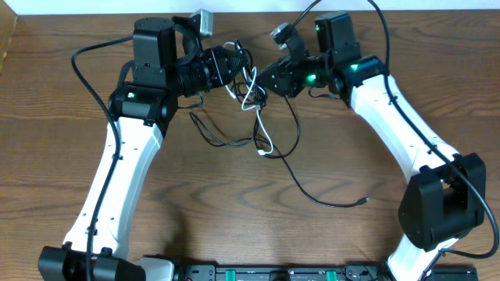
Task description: Untangle cables
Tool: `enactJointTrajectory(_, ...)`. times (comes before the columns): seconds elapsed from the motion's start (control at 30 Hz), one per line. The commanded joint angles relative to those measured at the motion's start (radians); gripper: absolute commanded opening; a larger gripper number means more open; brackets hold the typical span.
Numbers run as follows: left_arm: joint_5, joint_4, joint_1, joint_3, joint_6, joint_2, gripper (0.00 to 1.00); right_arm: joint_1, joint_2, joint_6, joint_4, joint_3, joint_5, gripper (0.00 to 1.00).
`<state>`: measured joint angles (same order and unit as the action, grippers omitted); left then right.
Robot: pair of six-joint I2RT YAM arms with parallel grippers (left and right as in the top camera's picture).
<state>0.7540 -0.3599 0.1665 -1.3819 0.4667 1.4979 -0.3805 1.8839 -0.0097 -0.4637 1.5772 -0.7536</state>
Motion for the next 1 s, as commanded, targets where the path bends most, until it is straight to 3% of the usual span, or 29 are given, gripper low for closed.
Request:
enactJointTrajectory(0.0, 0.024, 0.005, 0.002, -0.03, -0.017, -0.01, 0.08, -0.035, 0.002, 0.002, -0.003, 0.018, 0.022, 0.39)
enactJointTrajectory(0.27, 0.023, 0.005, 0.002, -0.03, -0.017, -0.01, 0.08, -0.032, 0.005, 0.005, -0.009, 0.018, 0.017, 0.61)
enactJointTrajectory(0.6, -0.112, -0.062, 0.002, -0.03, -0.043, -0.008, 0.07, 0.056, 0.005, -0.008, -0.015, 0.02, -0.138, 0.53)
enactJointTrajectory(0.97, -0.112, -0.063, 0.002, -0.03, -0.023, -0.006, 0.07, 0.03, 0.01, -0.12, -0.07, 0.011, -0.203, 0.45)
